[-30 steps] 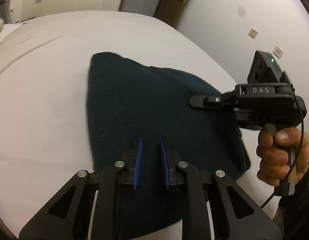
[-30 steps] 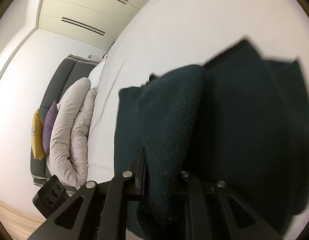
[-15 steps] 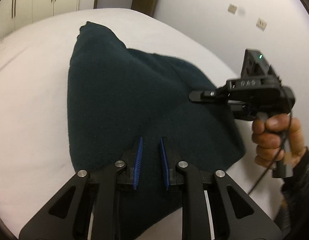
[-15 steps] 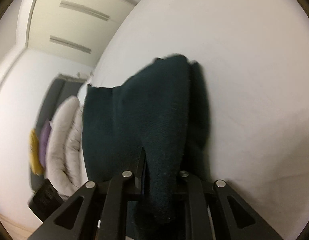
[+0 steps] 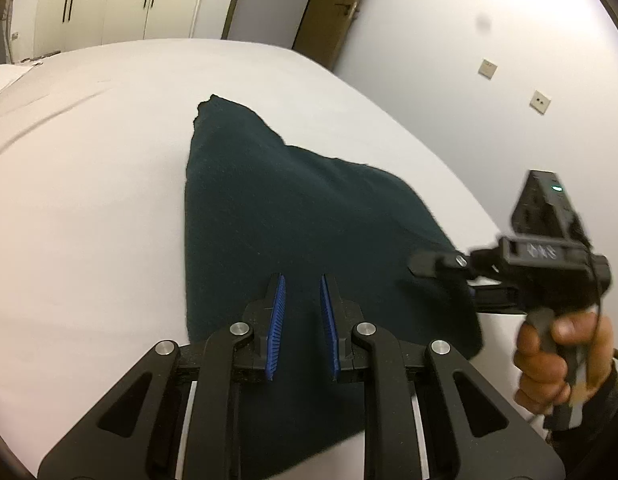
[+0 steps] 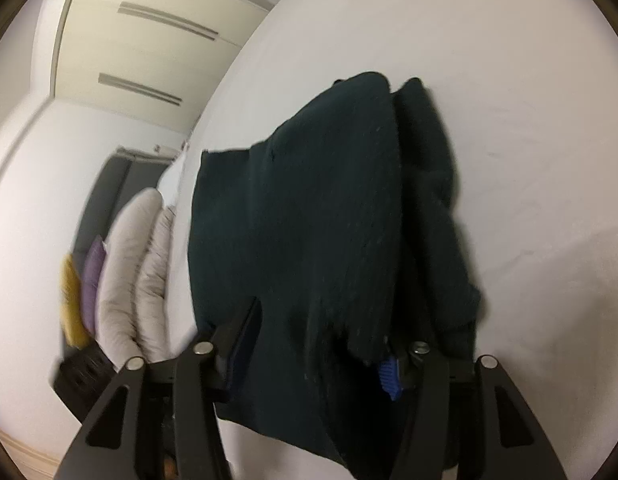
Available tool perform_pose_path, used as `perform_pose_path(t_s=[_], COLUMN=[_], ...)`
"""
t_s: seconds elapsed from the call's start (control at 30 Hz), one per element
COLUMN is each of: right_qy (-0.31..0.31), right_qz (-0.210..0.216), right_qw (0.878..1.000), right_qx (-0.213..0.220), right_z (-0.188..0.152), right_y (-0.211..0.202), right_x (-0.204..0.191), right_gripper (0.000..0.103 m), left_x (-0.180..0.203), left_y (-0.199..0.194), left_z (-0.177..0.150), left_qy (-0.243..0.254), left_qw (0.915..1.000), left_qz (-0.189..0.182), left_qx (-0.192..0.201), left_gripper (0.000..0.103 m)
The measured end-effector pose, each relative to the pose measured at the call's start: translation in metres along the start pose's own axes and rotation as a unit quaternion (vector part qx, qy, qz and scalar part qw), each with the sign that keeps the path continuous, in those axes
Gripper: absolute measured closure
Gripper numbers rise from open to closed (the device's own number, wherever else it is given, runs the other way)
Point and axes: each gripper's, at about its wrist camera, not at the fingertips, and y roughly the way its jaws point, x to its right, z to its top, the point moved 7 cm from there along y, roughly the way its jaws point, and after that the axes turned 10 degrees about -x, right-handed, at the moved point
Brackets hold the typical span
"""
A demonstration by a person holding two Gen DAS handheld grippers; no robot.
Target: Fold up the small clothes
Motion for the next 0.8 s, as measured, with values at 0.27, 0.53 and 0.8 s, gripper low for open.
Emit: perform_pose_path(t_s=[0.27,0.53,0.8], right_qy=[-0.032,-0.086,0.002], right_qz=[-0.056,-0.077,-0.018], right_qw=[0.998,0.993,1.0], right_qx=[0.001,0.028,0.024], right_z=[0.007,0.016,-0.007], right_y=[-0.017,-0.053,-0.021], right_x=[0.007,-0.012,0.046], right_gripper=[0.09,0.09,0.091], left_x=[0.015,0.025,0.03], left_y=[0.02,0.035,0.038], left_z=[0.006,0.003,0.004], left_qy=[0.022,0.03,0.04], left_qw=[0.9994,0.9981,0.9973], left_qz=[-0.004,0.012,-0.003], left_qx=[-0.027,-0.053,-0.062], left_gripper=[0.086,0.086,0.086])
